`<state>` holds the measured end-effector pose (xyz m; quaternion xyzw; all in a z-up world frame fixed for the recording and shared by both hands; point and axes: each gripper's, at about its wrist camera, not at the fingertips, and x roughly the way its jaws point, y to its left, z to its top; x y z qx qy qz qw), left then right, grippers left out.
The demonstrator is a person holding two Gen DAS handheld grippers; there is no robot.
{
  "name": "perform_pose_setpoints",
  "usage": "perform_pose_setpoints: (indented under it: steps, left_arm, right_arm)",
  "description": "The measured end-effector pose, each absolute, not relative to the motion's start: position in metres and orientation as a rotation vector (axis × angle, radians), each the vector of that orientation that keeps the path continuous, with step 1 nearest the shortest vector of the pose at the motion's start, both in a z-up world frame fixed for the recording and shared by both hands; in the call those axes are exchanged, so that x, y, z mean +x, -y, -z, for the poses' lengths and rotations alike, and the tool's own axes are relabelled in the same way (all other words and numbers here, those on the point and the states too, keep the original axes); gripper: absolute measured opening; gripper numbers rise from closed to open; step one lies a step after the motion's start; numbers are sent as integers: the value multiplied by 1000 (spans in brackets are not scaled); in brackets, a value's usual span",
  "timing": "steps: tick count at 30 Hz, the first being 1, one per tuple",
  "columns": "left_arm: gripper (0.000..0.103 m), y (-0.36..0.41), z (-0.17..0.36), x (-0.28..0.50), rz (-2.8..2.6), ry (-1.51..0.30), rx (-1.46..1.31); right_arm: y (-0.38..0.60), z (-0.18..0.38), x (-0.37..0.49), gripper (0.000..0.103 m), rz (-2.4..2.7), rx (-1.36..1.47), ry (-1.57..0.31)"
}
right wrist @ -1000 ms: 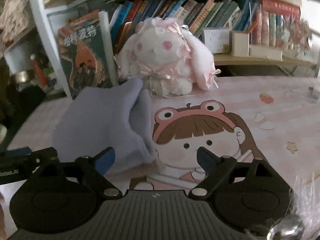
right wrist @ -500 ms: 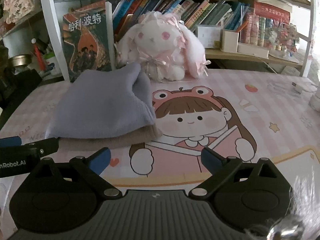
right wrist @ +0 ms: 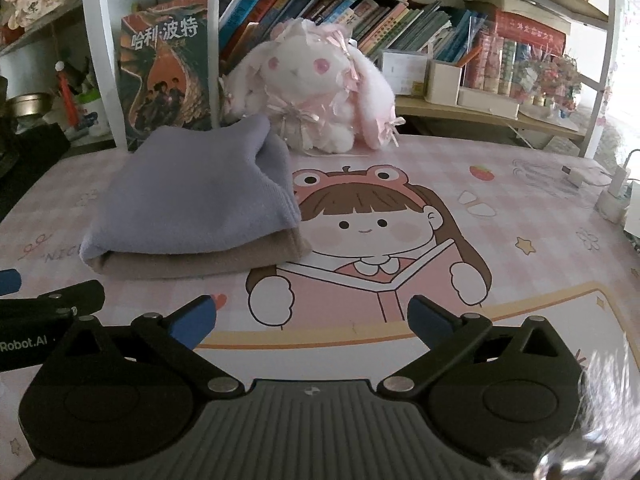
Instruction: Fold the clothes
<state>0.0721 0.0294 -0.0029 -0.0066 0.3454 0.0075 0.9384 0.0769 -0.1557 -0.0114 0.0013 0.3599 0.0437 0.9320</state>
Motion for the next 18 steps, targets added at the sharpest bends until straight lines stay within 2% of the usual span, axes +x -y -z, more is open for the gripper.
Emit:
perform_pose_setpoints:
  steps: [18]
  left_arm:
    - [101,-25,1,68,6,-707,-6]
  right_arm:
    - [156,13,72,103,-82,4,-746]
